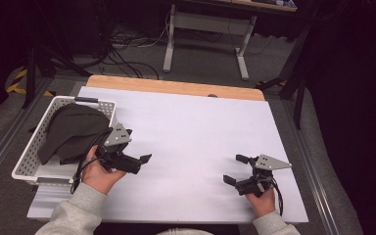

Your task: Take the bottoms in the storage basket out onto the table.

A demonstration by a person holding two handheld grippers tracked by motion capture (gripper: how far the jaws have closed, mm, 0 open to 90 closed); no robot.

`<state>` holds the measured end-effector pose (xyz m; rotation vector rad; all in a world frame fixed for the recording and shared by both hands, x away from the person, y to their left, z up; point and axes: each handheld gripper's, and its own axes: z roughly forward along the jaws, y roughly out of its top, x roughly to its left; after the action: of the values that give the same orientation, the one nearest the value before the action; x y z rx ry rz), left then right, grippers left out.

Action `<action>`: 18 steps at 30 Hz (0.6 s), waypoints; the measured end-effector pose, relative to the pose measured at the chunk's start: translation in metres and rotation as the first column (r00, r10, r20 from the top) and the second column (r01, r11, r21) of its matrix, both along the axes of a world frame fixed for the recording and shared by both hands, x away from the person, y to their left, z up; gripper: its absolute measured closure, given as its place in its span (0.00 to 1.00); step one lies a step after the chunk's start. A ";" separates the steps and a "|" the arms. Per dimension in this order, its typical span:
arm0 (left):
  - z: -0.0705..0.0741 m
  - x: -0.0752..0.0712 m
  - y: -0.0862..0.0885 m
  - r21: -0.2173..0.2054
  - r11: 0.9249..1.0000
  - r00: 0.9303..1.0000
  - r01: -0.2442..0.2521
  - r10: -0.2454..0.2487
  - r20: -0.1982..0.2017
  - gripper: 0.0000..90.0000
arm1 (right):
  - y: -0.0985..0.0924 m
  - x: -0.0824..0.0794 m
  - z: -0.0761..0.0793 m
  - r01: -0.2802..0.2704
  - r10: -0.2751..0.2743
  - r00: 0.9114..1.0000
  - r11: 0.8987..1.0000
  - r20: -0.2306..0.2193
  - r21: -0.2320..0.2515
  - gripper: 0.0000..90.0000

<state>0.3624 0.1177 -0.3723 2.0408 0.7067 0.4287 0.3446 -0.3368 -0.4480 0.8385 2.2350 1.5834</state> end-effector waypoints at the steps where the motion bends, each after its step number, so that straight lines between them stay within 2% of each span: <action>1: 0.001 0.000 0.002 0.000 1.000 1.000 0.000 0.000 -0.006 0.02 | 0.000 0.000 0.000 0.000 0.000 1.000 1.000 0.000 0.000 0.00; 12: 0.010 0.002 0.021 0.022 0.999 1.000 -0.024 0.024 -0.011 0.02 | 0.000 0.000 0.000 0.001 -0.001 1.000 1.000 -0.001 0.000 0.00; 18: 0.013 0.004 0.035 0.024 0.998 0.998 -0.060 0.060 -0.014 0.02 | 0.000 0.000 0.000 0.002 -0.002 1.000 1.000 0.000 0.000 0.00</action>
<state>0.3668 0.1528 -0.3597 2.0506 0.7768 0.4588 0.3448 -0.3369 -0.4481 0.8405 2.2339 1.5826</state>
